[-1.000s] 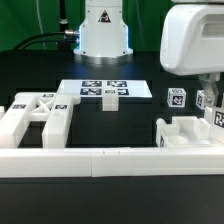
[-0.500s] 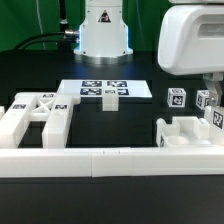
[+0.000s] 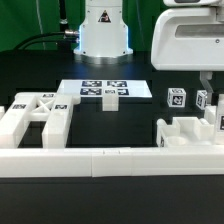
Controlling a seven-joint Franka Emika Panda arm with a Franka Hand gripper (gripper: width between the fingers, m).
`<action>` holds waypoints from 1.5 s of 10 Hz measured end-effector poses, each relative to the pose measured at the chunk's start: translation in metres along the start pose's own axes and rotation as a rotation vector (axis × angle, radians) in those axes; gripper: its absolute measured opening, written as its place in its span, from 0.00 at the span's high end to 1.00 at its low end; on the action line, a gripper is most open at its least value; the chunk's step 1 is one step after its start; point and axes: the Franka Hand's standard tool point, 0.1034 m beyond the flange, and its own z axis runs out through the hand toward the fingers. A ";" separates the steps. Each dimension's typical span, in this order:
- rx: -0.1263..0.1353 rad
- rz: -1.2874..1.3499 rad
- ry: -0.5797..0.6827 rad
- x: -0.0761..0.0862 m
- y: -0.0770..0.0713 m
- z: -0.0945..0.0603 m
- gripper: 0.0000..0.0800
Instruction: Assemble chair
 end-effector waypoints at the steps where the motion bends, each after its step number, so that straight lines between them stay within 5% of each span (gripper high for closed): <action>1: 0.000 0.146 0.001 -0.002 0.000 0.000 0.64; 6: 0.003 0.538 -0.004 -0.003 0.001 0.001 0.64; 8: 0.011 0.555 -0.013 -0.005 -0.002 0.001 0.35; 9: 0.011 0.512 -0.013 -0.005 -0.002 0.002 0.24; 15: 0.011 0.098 -0.012 -0.008 -0.006 0.002 0.19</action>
Offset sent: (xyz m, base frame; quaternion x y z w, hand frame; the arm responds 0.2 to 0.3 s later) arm -0.0042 -0.0033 -0.0078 -0.0264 0.0053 0.2388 0.9707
